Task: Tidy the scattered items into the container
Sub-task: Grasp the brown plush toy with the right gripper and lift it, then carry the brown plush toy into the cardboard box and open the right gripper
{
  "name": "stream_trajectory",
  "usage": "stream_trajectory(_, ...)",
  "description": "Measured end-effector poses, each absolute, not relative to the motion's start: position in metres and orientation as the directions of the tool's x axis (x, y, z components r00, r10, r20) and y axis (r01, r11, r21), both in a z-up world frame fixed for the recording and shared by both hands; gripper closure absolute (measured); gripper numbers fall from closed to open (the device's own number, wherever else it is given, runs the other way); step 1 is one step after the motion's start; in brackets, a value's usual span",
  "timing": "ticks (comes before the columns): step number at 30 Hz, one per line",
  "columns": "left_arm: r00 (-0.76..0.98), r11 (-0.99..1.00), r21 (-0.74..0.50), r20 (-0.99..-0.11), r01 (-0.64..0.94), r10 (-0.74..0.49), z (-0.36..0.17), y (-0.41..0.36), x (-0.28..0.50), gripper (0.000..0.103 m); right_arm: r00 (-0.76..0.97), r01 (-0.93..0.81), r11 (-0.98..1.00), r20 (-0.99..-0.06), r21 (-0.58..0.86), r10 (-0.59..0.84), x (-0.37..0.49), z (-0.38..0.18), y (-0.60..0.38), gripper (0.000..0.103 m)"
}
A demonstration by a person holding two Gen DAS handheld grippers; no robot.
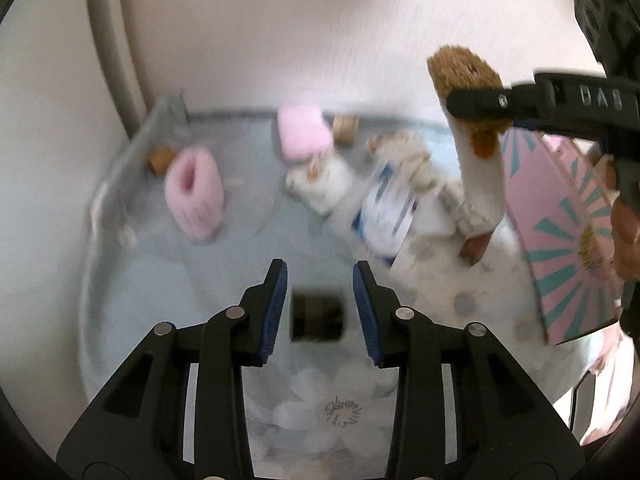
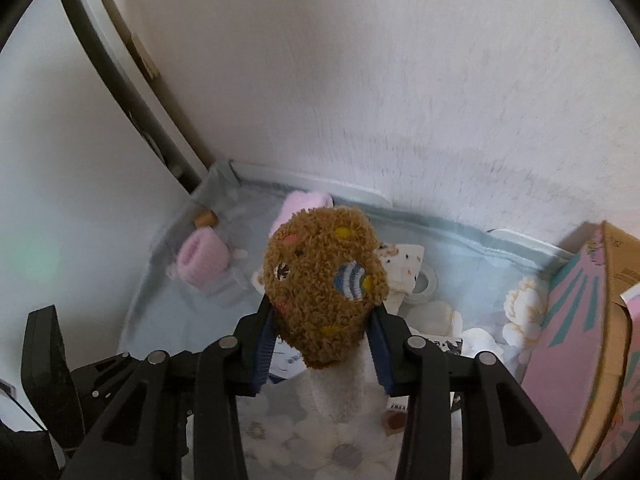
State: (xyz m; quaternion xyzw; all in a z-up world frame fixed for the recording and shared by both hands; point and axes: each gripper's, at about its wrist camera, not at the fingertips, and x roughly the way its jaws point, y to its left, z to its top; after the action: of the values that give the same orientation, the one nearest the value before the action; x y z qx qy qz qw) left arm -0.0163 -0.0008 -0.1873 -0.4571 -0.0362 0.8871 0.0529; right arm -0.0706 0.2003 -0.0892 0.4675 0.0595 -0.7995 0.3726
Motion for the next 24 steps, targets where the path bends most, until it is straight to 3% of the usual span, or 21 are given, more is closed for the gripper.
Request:
stream_trajectory(11, -0.611, -0.980, -0.117, -0.768, -0.161, 0.192, -0.116, -0.003, -0.043, 0.078, -0.440, 0.567, -0.790, -0.725, 0.233, -0.530, -0.052, -0.010, 0.251, 0.065)
stream_trajectory(24, -0.548, -0.899, -0.134, -0.752, -0.418, 0.367, -0.084, 0.091, -0.073, 0.078, -0.583, 0.325, -0.921, -0.721, 0.216, -0.374, -0.023, 0.001, 0.358, 0.064)
